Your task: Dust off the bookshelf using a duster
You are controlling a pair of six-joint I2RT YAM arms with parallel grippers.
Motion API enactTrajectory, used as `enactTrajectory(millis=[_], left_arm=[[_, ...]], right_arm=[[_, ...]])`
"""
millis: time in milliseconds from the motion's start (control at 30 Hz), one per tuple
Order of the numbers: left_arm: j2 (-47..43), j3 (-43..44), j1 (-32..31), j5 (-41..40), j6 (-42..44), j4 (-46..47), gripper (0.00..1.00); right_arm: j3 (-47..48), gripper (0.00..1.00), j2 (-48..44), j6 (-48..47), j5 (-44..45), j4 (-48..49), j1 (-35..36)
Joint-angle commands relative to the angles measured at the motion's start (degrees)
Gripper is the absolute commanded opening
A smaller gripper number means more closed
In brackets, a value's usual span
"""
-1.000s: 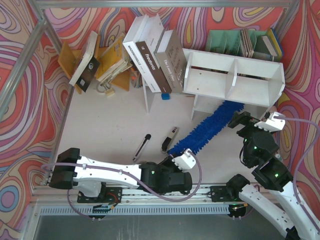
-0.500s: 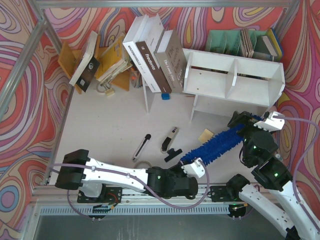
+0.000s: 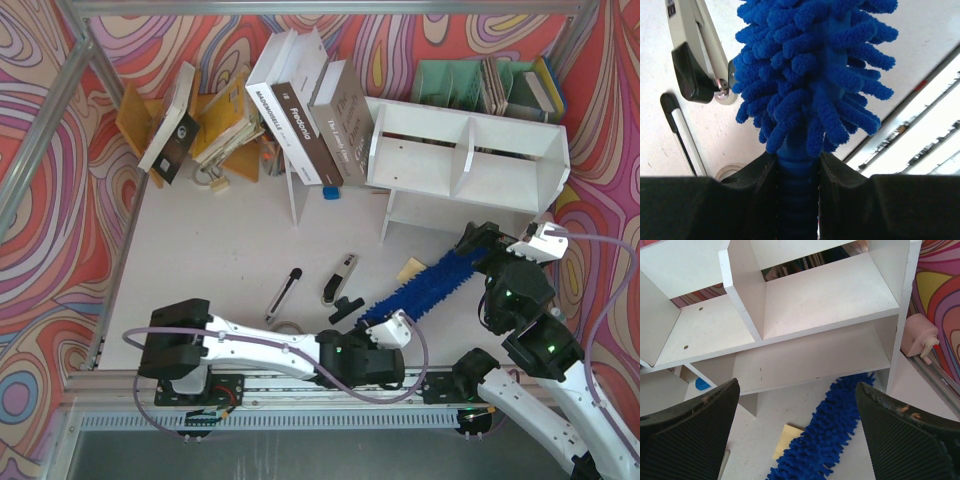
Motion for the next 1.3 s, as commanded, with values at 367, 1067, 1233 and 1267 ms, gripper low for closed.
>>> enactTrajectory(millis=[367, 1067, 1233, 1267], left_arm=[[1.07, 1.54, 3.05, -8.44, -11.87, -5.48, 0.0], [-3.66, -2.5, 3.4, -17.96, -40.11, -25.45, 0.0], [-2.01, -0.4, 2.9, -17.08, -33.35, -22.05, 0.0], [-1.78, 0.02, 2.69, -17.07, -31.73, -20.93, 0.0]], right_arm=[[-0.36, 0.86, -0.12, 0.29, 0.25, 0.52, -0.15], [-0.32, 0.86, 0.26, 0.25, -0.2, 0.59, -0.1], [-0.32, 0.86, 0.1, 0.19, -0.05, 0.59, -0.11], [-0.32, 0.86, 0.1, 0.27, 0.06, 0.51, -0.06]])
